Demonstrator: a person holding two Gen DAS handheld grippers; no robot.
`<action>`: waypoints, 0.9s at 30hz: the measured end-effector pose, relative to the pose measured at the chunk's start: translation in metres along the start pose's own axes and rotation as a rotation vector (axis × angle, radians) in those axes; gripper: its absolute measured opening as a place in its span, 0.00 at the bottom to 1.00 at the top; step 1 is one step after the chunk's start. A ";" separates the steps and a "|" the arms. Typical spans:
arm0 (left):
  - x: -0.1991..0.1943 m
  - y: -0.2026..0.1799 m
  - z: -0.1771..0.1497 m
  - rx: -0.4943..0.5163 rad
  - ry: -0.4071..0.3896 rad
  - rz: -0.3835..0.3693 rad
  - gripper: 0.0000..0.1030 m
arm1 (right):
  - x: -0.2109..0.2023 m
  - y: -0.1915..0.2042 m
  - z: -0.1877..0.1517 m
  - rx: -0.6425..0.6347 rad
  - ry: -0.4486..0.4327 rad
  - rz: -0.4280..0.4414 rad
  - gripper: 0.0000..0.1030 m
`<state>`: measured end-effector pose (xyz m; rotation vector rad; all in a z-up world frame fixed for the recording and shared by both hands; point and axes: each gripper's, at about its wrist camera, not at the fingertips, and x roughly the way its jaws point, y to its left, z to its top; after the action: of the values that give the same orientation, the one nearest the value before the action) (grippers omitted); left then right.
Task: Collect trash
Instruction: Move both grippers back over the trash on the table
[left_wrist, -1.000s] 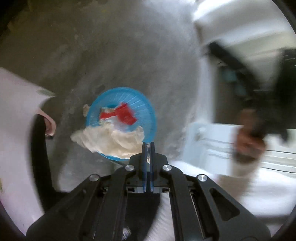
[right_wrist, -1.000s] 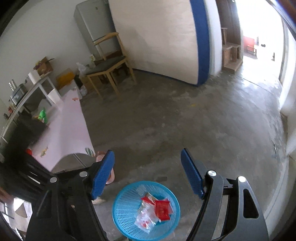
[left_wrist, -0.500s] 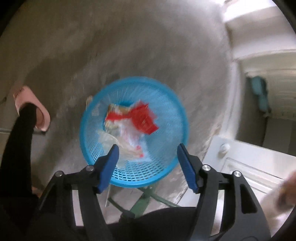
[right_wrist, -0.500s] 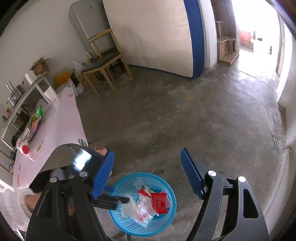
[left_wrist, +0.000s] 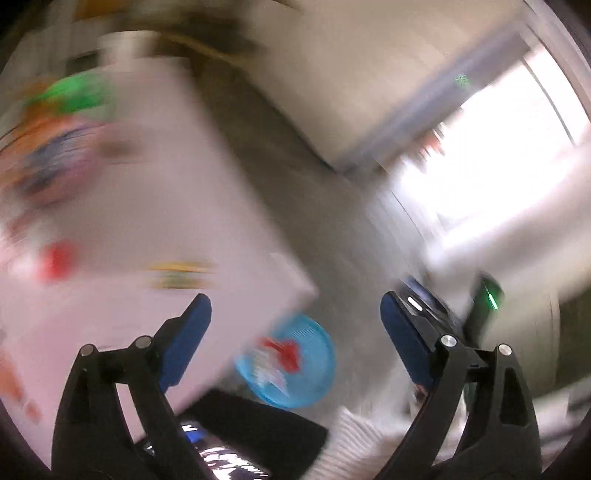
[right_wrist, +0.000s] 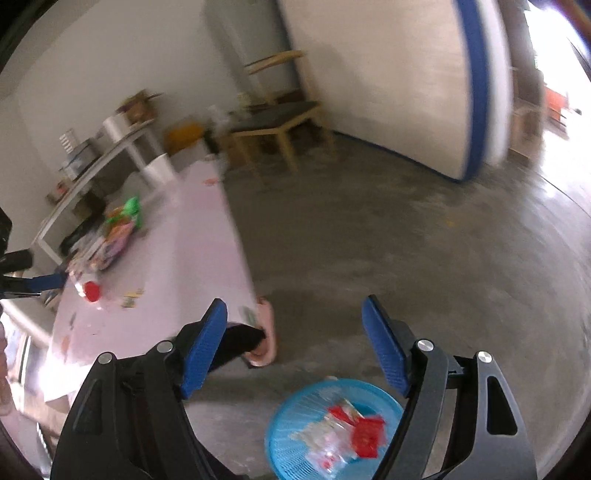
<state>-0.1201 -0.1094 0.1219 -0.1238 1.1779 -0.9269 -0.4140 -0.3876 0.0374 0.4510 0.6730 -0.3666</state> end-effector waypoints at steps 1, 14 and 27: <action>-0.011 0.023 0.001 -0.063 -0.032 0.033 0.86 | 0.009 0.017 0.008 -0.035 0.005 0.026 0.72; -0.069 0.221 0.025 -0.502 -0.269 0.164 0.86 | 0.077 0.165 0.074 -0.319 0.041 0.219 0.83; -0.065 0.316 0.147 0.106 -0.104 0.746 0.86 | 0.259 0.304 0.187 -0.465 0.217 0.398 0.85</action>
<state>0.1725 0.0824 0.0631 0.3336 0.9615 -0.3141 0.0096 -0.2725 0.0791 0.1709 0.8314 0.2189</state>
